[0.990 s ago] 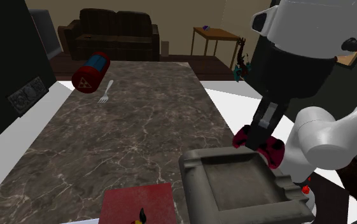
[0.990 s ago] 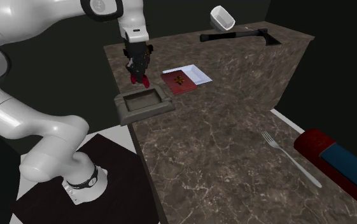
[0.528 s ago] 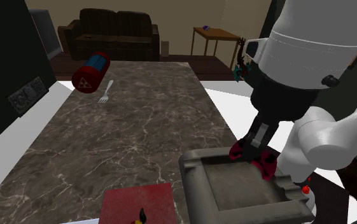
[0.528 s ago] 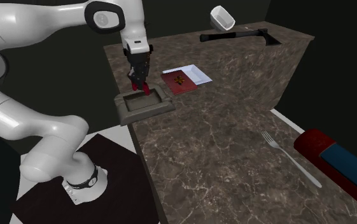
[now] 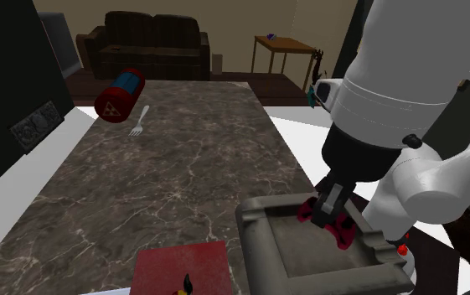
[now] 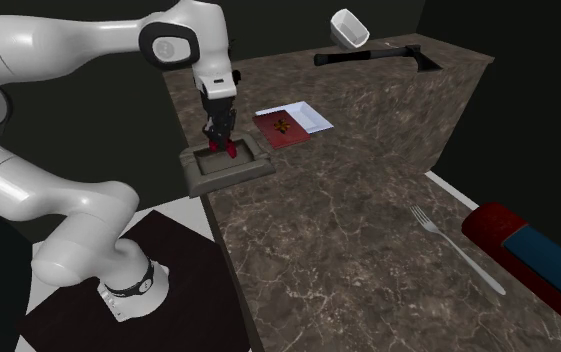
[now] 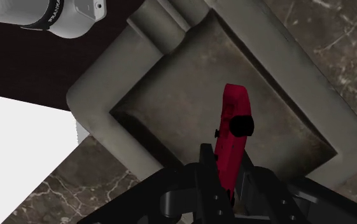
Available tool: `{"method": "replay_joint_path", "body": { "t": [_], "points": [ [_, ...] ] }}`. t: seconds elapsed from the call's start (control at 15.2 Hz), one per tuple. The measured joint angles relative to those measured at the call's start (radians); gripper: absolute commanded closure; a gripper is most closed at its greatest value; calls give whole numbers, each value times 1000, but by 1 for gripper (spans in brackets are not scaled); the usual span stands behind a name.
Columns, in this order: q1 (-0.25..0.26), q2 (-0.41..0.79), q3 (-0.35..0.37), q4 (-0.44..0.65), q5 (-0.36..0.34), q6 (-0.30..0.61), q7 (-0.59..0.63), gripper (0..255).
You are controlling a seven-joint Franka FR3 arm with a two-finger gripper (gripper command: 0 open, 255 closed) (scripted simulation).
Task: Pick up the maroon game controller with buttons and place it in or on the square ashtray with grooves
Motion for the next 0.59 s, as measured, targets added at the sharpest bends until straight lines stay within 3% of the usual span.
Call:
{"method": "replay_joint_path", "body": {
  "t": [0.26, 0.33, 0.59],
  "points": [
    [0, 0, 1, -3, 1, 3, -1, 255],
    [0, 0, 1, -3, 1, 3, -1, 0],
    [0, 0, 1, -3, 1, 3, -1, 0]
  ]
}}
